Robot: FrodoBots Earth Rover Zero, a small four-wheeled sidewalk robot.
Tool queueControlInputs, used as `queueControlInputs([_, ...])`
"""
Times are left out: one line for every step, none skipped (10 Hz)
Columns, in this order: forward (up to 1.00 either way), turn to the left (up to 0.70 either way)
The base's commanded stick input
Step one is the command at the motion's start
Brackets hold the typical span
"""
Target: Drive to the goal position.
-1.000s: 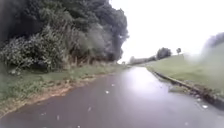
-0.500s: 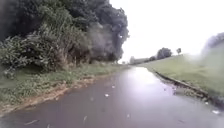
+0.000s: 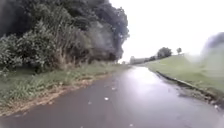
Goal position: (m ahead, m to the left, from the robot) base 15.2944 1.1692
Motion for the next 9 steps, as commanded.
queueControlInputs([0.45,-0.27])
queueControlInputs([0.45,-0.27])
queueControlInputs([0.45,-0.27])
queueControlInputs([0.45,-0.27])
queueControlInputs([0.45,-0.27])
queueControlInputs([0.45,-0.27])
queueControlInputs([0.45,-0.27])
queueControlInputs([0.45,-0.27])
queueControlInputs([0.45,-0.27])
